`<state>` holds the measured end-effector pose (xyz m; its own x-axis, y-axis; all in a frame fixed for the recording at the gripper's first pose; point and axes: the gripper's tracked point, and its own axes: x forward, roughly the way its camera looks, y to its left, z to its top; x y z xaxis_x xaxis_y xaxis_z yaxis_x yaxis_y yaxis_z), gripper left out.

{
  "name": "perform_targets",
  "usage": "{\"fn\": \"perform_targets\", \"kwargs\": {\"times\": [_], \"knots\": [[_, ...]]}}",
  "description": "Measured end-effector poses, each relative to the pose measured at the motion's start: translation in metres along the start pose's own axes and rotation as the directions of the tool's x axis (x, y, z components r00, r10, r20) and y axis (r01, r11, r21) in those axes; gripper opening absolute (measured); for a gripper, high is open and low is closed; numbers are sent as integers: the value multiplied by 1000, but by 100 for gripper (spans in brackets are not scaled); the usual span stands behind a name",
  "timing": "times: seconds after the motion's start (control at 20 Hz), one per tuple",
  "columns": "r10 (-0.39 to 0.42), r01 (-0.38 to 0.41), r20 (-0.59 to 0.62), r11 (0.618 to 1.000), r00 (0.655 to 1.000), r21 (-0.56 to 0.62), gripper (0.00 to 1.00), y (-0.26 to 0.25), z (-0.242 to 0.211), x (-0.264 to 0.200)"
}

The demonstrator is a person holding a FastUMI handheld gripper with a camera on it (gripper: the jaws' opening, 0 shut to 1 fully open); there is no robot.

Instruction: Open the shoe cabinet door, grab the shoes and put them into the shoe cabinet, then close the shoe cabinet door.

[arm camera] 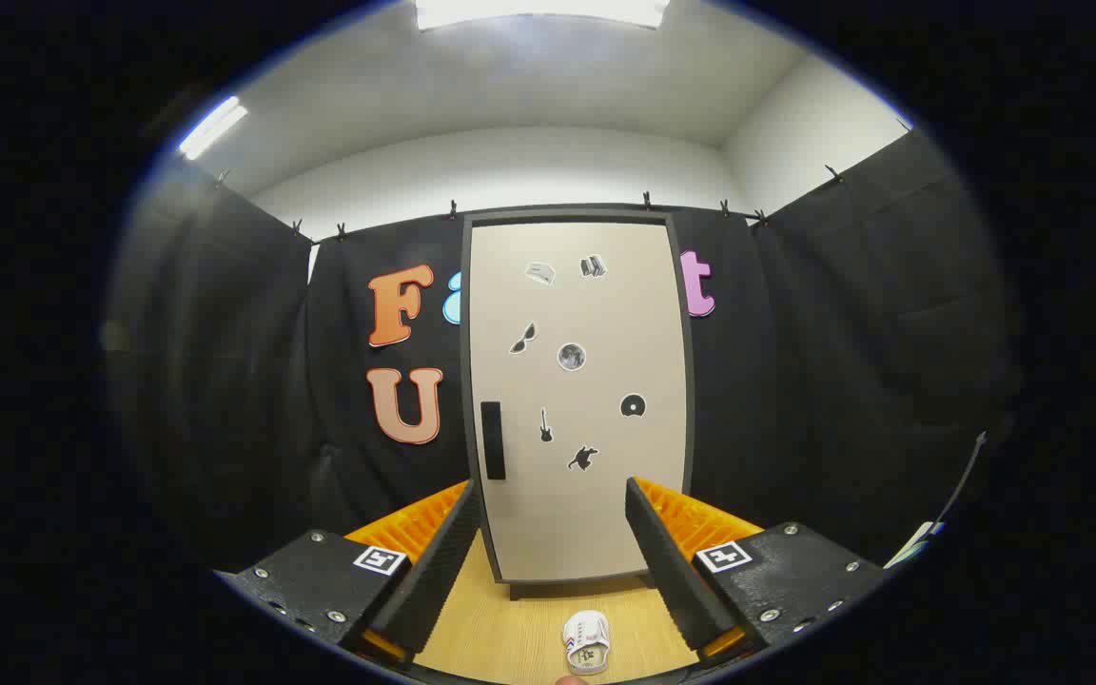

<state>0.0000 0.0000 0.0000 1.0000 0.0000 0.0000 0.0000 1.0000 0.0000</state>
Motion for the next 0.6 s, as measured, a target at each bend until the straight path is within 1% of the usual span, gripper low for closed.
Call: {"fn": "perform_targets", "kwargs": {"times": [0.3,0.6], "knots": [[-2,2,-5,1000,1000,-4,95,-3,-3,0],[-4,4,-16,1000,1000,16,95,-5,-7,0]]}}
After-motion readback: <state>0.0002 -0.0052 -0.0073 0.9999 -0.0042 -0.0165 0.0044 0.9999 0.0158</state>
